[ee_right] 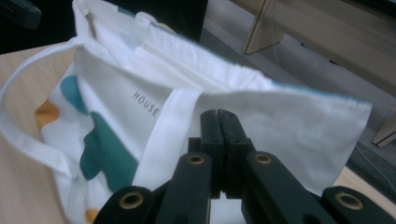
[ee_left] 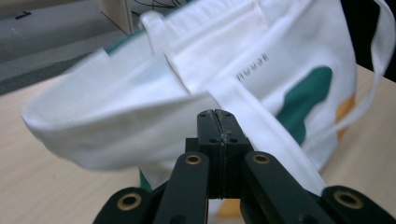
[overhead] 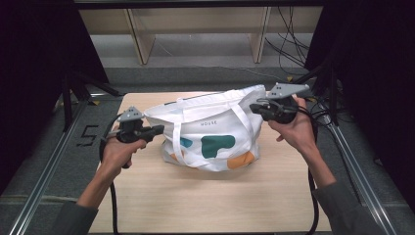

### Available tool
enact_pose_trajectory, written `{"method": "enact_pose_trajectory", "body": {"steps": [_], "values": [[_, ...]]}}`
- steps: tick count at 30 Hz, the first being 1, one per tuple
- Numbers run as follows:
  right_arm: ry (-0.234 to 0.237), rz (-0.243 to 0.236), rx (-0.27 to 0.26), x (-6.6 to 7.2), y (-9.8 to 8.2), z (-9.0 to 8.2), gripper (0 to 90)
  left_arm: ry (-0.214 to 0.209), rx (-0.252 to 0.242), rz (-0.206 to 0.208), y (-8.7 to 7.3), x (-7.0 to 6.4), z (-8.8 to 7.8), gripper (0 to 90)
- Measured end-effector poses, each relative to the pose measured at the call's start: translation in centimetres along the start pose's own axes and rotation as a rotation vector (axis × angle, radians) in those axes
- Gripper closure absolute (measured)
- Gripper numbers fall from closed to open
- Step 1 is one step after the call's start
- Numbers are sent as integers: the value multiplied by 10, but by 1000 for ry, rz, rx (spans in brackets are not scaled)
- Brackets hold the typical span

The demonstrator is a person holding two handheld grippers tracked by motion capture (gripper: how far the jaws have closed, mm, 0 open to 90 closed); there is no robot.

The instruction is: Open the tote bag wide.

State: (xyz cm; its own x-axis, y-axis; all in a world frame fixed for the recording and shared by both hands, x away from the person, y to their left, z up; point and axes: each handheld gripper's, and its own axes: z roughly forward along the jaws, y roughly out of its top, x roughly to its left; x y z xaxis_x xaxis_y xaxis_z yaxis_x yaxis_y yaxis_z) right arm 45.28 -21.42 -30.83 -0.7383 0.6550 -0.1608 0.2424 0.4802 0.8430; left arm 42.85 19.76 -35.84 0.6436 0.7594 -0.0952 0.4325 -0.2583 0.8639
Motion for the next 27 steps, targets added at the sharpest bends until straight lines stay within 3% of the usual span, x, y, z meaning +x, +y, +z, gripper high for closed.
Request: {"method": "enact_pose_trajectory", "body": {"steps": [1, 4, 5, 6, 7, 10, 12, 13, 14, 17, 18, 19, 20, 23, 24, 27], "values": [[-11, -11, 15, -4, 12, 7, 900, 7, 3, -3, 7, 2, 4, 895], [-11, -26, 31, -6, 20, 14, 900, 26, 12, -10, 19, 10, 17, 895], [-19, -31, 49, -6, 26, 23, 900, 28, 25, -15, 24, 14, 27, 895], [-19, -31, 49, -6, 26, 23, 900, 28, 25, -15, 24, 14, 27, 895], [-2, -29, 84, -7, 32, 33, 900, 35, 32, -26, 26, 16, 33, 895], [-8, -14, 91, -7, 39, 46, 900, 22, 47, -53, 29, 19, 47, 895], [-17, -35, 90, -8, 41, 52, 900, 36, 76, -44, 29, 22, 57, 895], [-33, -35, 142, -8, 44, 62, 900, 42, 88, -39, 29, 23, 61, 894], [-33, -35, 142, -8, 44, 62, 900, 47, 101, -40, 29, 24, 63, 894], [-61, -34, 211, -18, 39, 78, 900, 37, 119, -63, 25, 29, 71, 893], [-61, -34, 211, -18, 39, 78, 900, 34, 123, -67, 23, 30, 73, 893], [-47, -37, 274, -19, 30, 82, 900, 17, 140, -80, 16, 33, 75, 893], [-43, -37, 278, -19, 26, 83, 900, 18, 145, -81, 11, 34, 77, 893], [0, -9, 353, -15, 9, 81, 900, 2, 166, -95, 0, 38, 81, 893], [0, -9, 353, -15, 9, 81, 900, 2, 166, -95, 0, 38, 81, 893], [20, -39, 446, -1, -18, 86, 900, -1, 214, -83, -16, 37, 88, 894]]}}
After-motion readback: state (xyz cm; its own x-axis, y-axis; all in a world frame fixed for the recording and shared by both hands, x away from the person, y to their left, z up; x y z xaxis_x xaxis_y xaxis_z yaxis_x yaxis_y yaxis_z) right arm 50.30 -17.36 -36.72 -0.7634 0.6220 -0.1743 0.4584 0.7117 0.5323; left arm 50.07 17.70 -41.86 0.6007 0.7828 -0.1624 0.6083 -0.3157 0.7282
